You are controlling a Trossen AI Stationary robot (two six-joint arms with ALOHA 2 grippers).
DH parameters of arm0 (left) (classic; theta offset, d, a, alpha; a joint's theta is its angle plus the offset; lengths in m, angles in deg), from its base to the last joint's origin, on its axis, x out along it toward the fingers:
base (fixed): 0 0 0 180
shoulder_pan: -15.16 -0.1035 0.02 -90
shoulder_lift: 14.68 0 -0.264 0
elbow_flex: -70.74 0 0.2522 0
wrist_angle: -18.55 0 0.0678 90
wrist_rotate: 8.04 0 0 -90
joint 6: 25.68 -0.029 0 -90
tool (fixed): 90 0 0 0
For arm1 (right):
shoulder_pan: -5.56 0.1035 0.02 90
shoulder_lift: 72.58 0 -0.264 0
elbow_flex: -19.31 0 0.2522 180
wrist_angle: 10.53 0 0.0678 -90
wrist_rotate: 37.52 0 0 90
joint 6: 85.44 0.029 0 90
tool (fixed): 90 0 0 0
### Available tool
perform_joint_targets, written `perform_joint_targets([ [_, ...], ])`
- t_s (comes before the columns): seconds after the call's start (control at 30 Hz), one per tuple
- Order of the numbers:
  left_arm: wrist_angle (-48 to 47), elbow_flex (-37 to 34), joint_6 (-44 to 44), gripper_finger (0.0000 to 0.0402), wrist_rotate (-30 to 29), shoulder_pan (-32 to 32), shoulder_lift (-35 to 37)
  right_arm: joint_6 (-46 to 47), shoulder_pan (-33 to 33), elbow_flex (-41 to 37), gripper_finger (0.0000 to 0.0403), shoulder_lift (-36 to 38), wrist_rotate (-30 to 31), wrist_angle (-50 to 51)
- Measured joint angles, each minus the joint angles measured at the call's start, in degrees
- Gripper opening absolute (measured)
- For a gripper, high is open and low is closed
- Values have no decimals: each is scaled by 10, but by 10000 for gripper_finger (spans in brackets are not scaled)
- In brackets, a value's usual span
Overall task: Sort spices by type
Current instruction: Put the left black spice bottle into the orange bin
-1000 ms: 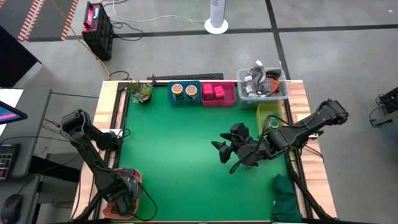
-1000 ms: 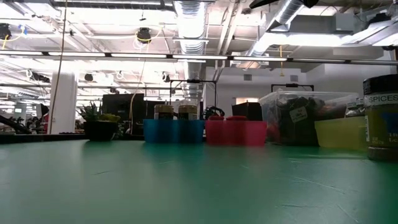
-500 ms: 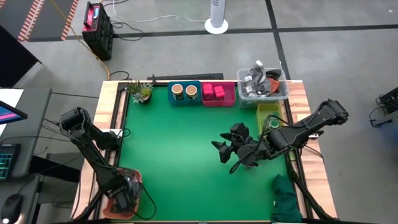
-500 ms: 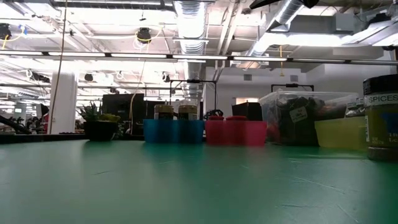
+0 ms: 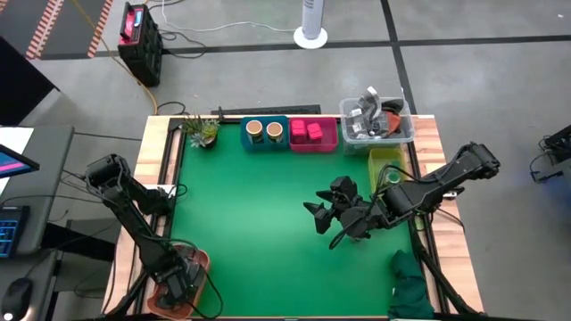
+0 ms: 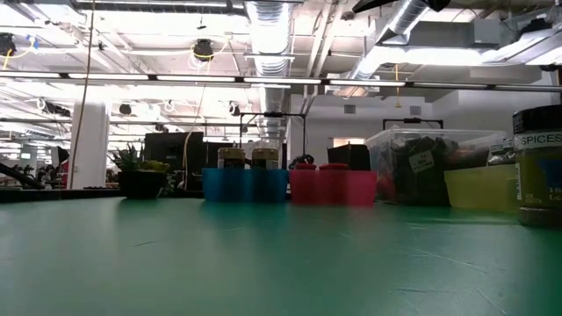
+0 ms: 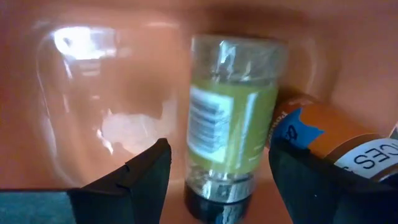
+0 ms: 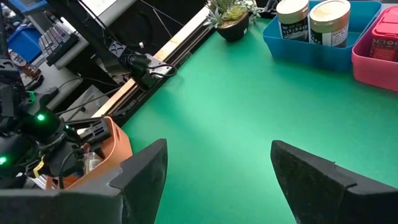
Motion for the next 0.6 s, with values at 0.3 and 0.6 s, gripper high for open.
perform_joint_targets([
  [0.3,-47,0,42,257,-30,-3,0,0,0,0,309,0,0,0],
  [0.6,-69,-3,67,257,-42,-15,47,-5,-4,0,309,0,0,0],
])
